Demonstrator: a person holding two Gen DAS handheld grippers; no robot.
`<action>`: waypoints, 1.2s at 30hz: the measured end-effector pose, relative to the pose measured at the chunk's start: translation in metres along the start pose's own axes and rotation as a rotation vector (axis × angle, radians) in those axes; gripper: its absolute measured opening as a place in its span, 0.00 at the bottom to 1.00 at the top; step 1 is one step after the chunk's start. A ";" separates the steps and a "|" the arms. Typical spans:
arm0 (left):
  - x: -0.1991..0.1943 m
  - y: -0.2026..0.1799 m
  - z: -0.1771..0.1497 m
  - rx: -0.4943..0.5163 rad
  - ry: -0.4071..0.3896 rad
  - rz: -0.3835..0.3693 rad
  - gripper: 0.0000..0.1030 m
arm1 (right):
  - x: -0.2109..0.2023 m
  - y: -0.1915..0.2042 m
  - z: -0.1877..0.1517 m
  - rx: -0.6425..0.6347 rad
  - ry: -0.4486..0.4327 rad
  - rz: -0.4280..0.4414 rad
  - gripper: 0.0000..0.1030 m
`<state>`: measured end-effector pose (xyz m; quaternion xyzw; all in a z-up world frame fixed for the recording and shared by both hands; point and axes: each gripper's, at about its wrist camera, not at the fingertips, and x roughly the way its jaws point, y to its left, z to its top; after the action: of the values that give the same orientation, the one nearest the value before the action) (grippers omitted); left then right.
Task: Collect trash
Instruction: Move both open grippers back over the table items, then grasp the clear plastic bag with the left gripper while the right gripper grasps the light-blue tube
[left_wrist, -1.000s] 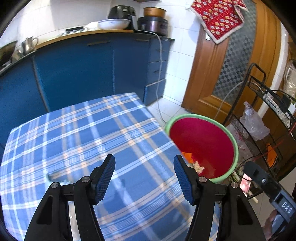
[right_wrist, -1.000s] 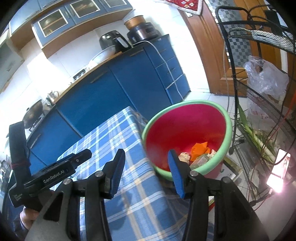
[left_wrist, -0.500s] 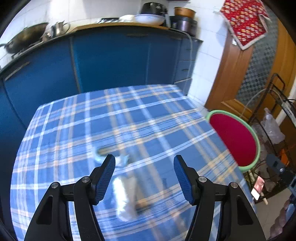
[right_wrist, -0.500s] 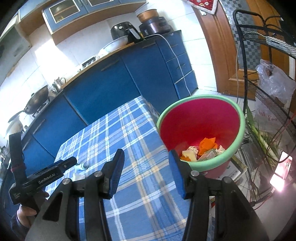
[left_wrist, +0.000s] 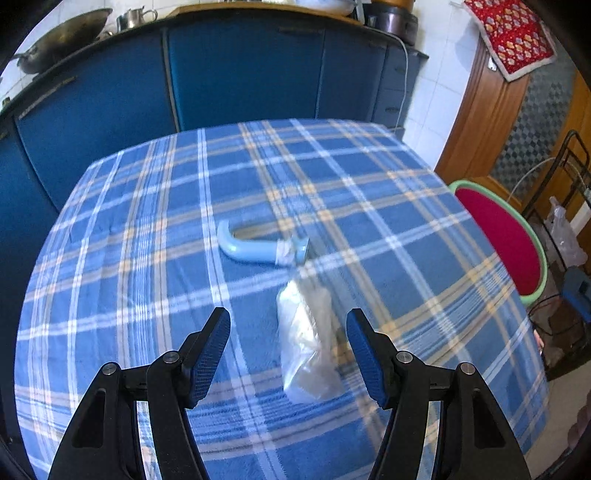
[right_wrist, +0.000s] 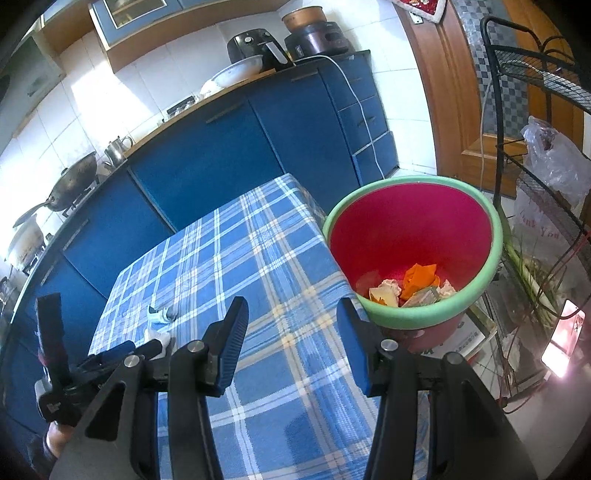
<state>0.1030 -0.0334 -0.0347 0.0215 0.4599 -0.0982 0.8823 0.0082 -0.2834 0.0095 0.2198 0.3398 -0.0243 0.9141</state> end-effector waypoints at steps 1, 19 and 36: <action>0.002 0.001 -0.002 -0.002 0.005 -0.003 0.65 | 0.001 0.001 0.000 -0.002 0.004 0.001 0.51; -0.010 0.065 0.000 -0.150 -0.061 0.021 0.31 | 0.027 0.053 0.002 -0.141 0.069 0.043 0.51; -0.028 0.145 -0.013 -0.307 -0.091 0.181 0.31 | 0.115 0.171 -0.014 -0.490 0.240 0.206 0.58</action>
<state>0.1050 0.1149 -0.0267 -0.0766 0.4255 0.0520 0.9002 0.1207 -0.1112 -0.0066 0.0270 0.4169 0.1778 0.8910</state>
